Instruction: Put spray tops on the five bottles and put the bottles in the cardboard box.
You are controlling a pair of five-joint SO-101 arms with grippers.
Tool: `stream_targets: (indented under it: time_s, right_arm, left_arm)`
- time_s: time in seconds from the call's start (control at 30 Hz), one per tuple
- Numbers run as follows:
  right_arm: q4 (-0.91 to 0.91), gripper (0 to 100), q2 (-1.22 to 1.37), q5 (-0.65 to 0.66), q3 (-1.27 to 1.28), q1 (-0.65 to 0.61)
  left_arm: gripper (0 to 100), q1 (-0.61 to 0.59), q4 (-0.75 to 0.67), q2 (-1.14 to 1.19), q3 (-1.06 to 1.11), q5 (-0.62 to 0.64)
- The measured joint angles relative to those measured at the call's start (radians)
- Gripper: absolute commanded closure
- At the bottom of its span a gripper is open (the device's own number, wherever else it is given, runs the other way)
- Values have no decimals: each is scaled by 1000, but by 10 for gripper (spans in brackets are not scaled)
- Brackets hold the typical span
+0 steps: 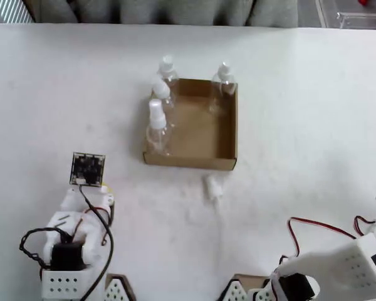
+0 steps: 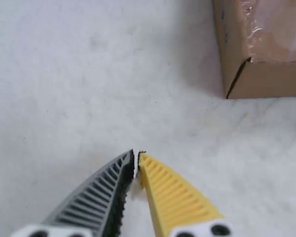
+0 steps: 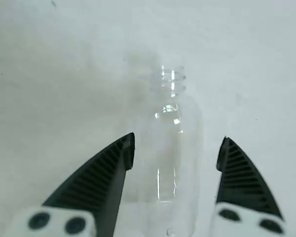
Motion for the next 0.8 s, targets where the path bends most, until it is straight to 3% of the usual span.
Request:
stream_targets:
  time_s: [0.33, 0.6, 0.8]
  right_arm:
    - [-9, 765, 91, 6, -8, 0]
    - [-6, 981, 173, 2, -104, 3]
    - [51, 983, 196, 2, -170, 3]
  left_arm:
    - [976, 0, 0, 0, 0, 0]
    - [976, 0, 0, 0, 0, 0]
    - [976, 0, 0, 0, 0, 0]
